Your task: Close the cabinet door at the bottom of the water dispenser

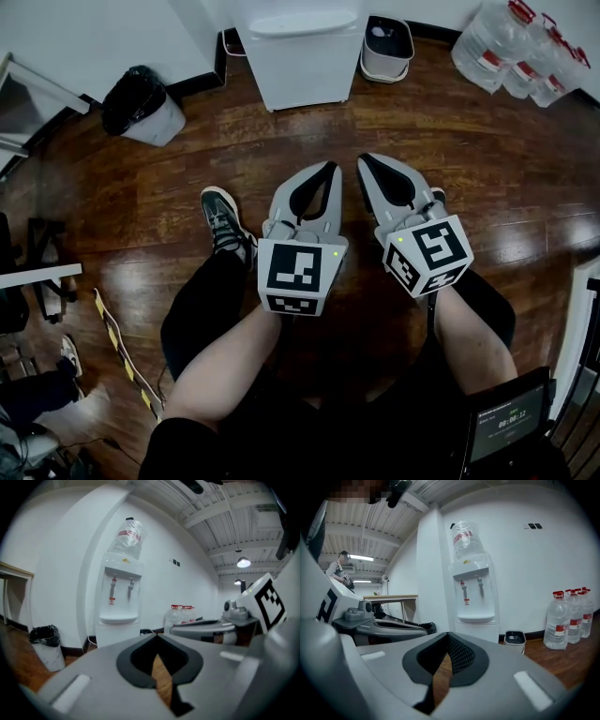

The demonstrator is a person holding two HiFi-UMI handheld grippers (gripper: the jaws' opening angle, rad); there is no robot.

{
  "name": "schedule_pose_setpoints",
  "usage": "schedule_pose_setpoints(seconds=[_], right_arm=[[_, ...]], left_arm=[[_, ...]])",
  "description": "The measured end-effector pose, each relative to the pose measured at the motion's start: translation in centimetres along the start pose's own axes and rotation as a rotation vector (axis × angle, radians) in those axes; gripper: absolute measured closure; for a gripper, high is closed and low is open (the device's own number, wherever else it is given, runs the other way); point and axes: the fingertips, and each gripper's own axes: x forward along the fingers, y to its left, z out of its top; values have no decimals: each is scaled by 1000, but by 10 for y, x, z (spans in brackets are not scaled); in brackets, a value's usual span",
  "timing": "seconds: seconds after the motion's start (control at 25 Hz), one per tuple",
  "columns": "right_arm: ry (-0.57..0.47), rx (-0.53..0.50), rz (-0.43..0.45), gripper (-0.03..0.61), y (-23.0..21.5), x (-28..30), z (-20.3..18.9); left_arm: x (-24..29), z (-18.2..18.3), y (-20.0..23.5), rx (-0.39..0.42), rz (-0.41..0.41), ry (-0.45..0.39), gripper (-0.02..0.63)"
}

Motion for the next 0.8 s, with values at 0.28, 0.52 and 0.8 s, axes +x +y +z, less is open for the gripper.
schedule_pose_setpoints(seconds=[0.28,0.52,0.8], right_arm=[[-32,-7,-14,574,6,-9,4],[-38,2,-12,574,8,-12,5],[-41,18,-10,574,7,-11,6]], left_arm=[[-10,-2,-3,-3,4,-14,594],[-12,5,-8,17,12,-33,594],[-9,2,-9,22,9,-22,594]])
